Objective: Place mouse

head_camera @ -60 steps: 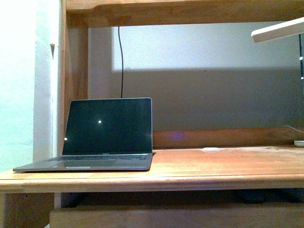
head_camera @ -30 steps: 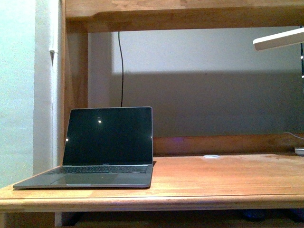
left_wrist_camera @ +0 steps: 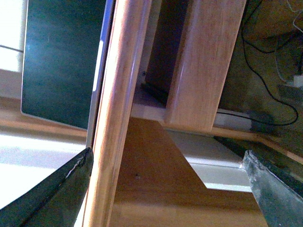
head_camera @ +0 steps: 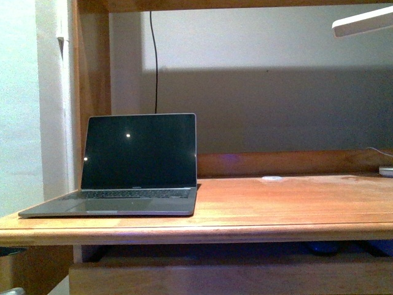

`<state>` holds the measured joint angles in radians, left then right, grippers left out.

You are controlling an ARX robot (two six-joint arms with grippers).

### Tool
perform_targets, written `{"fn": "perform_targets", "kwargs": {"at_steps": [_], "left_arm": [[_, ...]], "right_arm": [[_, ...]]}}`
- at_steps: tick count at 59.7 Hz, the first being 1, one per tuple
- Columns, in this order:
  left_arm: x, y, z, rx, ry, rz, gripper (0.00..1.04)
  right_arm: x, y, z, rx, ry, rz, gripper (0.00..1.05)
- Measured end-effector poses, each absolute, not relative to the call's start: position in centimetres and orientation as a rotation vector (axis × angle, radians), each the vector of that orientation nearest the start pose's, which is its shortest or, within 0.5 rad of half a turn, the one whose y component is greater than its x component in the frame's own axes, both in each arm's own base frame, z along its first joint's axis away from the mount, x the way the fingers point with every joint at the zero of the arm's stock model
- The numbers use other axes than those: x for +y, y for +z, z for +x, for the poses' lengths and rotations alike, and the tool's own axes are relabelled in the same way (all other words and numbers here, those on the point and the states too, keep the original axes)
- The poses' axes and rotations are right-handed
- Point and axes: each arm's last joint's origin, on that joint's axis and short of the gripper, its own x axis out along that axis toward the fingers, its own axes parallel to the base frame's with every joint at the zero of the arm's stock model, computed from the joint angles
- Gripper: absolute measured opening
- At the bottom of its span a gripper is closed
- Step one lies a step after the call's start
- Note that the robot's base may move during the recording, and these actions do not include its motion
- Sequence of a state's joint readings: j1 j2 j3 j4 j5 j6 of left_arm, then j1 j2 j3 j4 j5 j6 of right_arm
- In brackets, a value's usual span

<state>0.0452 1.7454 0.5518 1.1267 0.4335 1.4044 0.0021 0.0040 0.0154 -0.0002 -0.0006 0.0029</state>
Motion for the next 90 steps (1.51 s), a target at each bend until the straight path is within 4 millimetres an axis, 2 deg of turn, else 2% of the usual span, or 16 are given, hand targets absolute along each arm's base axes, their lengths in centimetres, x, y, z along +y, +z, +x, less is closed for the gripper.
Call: {"fn": "perform_targets", "kwargs": {"at_steps": [9,22,50,64,76,84,90], "left_arm": [[-1.2,14.2,32.9,-0.26,-0.419,1.401,0.97],[-2.6,12.9,35.1,-0.292,-0.465,1.396,0.97],[-2.9,10.8,39.9,-0.288,-0.502,1.401,0.97],[-3.3,10.8,41.7,-0.289,-0.53,1.393,0.97],[-3.9,10.7,41.8,-0.196,-0.593,1.354,0.97],[-4.6,12.5,40.9,-0.033,-0.707,1.237,0.97],[-4.8,14.4,39.1,0.148,-0.848,1.117,0.97]], "right_arm": [[0.0,16.8,9.7,-0.011,0.003,0.003,0.97],[0.0,16.8,9.7,-0.011,0.003,0.002,0.97],[0.0,16.8,9.7,-0.011,0.003,0.003,0.97],[0.0,16.8,9.7,-0.011,0.003,0.003,0.97],[0.0,16.8,9.7,-0.011,0.003,0.002,0.97],[0.0,16.8,9.7,-0.011,0.003,0.003,0.97],[0.0,16.8,9.7,-0.011,0.003,0.003,0.97]]}}
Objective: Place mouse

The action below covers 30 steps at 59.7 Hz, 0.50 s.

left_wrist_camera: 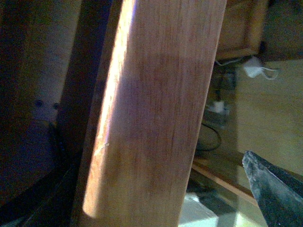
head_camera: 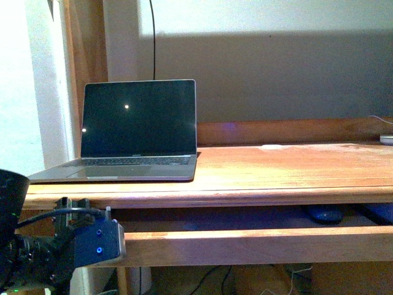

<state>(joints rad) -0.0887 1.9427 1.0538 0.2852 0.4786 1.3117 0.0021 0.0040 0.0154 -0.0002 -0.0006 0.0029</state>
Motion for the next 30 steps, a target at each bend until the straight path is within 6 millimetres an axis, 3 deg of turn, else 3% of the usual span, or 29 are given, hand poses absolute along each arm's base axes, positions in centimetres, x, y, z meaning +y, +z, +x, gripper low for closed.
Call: {"fn": "perform_targets", "kwargs": {"at_steps": [20,30], "left_arm": [[-7.1,18.4,31.9,0.432,-1.259,0.699,0.97],[-7.7,19.7,30.0,0.507,-1.337,0.497,0.97]], "right_arm": [[0.0,16.8,9.7,-0.011,0.003,0.002,0.97],[0.0,16.8,9.7,-0.011,0.003,0.002,0.97]]}}
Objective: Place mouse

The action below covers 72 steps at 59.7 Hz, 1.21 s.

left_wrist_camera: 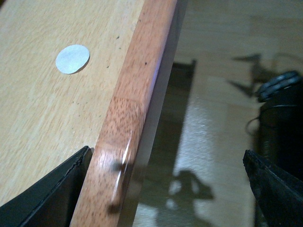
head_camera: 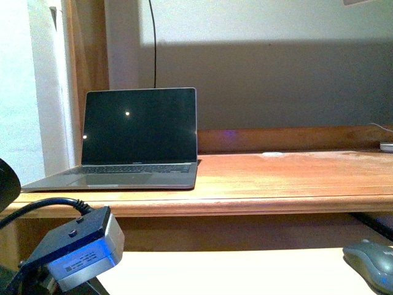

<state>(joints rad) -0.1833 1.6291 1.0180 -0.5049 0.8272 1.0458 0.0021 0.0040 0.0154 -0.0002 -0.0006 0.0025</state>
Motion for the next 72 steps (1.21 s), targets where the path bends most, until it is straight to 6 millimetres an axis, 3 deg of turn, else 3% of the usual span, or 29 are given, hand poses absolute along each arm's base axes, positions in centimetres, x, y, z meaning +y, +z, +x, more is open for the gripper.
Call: {"fn": "perform_targets", "kwargs": {"at_steps": [6,10,21,26,32,40,52,62,72], "left_arm": [[-8.6,19.9,29.4,0.493,-1.344,0.371,0.97],[-9.3,20.6,29.9,0.409,-1.248,0.318,0.97],[-8.8,25.5,31.6,0.12,-0.929,0.134,0.97],[-8.4,27.9,31.0,0.027,-0.826,0.025,0.97],[-7.9,28.9,29.6,0.003,-0.688,-0.045,0.97],[-6.9,28.3,26.9,0.014,-0.499,-0.093,0.97],[-5.3,27.2,20.1,-0.001,-0.309,-0.107,0.97],[-4.6,24.4,14.2,0.055,-0.19,-0.114,0.97],[-3.5,21.4,10.2,0.029,-0.036,-0.029,0.72]], "right_arm": [[0.0,16.8,9.7,-0.011,0.003,0.003,0.97],[0.0,16.8,9.7,-0.011,0.003,0.002,0.97],[0.0,16.8,9.7,-0.011,0.003,0.003,0.97],[0.0,16.8,9.7,-0.011,0.003,0.003,0.97],[0.0,16.8,9.7,-0.011,0.003,0.002,0.97],[0.0,16.8,9.7,-0.011,0.003,0.002,0.97],[0.0,16.8,9.7,-0.011,0.003,0.003,0.97],[0.0,16.8,9.7,-0.011,0.003,0.002,0.97],[0.0,16.8,9.7,-0.011,0.002,0.002,0.97]]}}
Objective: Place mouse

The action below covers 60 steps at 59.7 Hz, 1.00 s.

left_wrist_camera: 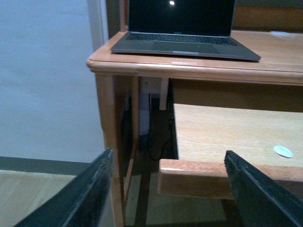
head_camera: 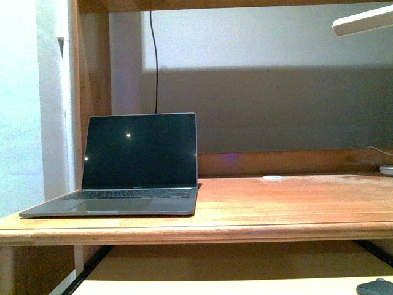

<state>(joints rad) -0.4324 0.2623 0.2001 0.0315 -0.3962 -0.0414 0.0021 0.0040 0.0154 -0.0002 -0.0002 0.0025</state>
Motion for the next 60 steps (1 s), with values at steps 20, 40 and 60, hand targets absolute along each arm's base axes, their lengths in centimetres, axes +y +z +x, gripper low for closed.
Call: {"fn": "perform_targets", "kwargs": {"at_steps": [20,40,60], "left_arm": [[-1.3,16.7,9.8,0.0,-0.009,-0.015,0.16],[-0.1,16.7,9.7,-0.006,-0.006,-0.01,0.03],[-0.1,16.7,9.7,-0.006,-0.004,-0.009,0.2]], "right_arm": [[0.0,16.8,9.7,-0.011,0.003,0.002,0.97],[1.3,17.9,11.1,0.084,0.126,0.006,0.97],[6.8,23.3,16.9,0.089,0.291,-0.077,0.97]]}}
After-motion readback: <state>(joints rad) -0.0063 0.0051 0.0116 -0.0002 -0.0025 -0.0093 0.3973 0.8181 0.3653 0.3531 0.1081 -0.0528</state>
